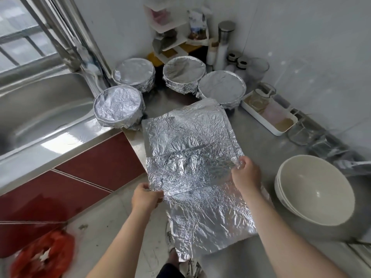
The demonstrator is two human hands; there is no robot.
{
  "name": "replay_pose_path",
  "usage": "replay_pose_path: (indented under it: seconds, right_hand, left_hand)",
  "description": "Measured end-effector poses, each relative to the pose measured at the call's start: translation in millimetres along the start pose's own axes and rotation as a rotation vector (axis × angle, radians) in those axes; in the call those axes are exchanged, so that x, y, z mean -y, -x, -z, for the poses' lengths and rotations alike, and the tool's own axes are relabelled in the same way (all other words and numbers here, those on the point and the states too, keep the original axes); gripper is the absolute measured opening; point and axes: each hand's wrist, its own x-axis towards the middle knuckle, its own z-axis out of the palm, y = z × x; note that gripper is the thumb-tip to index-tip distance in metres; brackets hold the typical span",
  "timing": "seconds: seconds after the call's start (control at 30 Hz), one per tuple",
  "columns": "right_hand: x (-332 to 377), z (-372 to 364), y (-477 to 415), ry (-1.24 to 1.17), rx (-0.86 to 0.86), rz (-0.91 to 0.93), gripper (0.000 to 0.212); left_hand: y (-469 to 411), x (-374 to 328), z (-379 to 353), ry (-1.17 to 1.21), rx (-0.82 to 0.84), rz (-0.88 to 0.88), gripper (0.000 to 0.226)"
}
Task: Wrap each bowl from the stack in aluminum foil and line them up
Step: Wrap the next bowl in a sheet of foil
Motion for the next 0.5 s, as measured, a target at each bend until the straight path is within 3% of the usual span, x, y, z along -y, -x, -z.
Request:
replay_pose_path:
  seconds: [0.13, 0.23, 0.37, 0.5]
  right_hand:
    - [-2, 8, 2, 0.253, 0.140, 0.124, 0.055]
    - [-6, 11, 5, 0.330, 0.202, 0.157, 0.067]
    - [-5, 16, 7, 0.261, 0.169, 0.124, 0.063]
    - [3, 20, 0, 0.180, 0.167, 0.022, 0.044]
  left_hand:
    - [11, -4, -2, -0.277, -0.029, -0.054, 0.044]
    - [16, -7, -3, -0.272, -0.095, -0.080, 0.048]
    - [19, -7, -3, -0.343, -0.195, -0.124, 0.025]
    - [20, -10, -4, -0.202, -0.240, -0.127, 0.009]
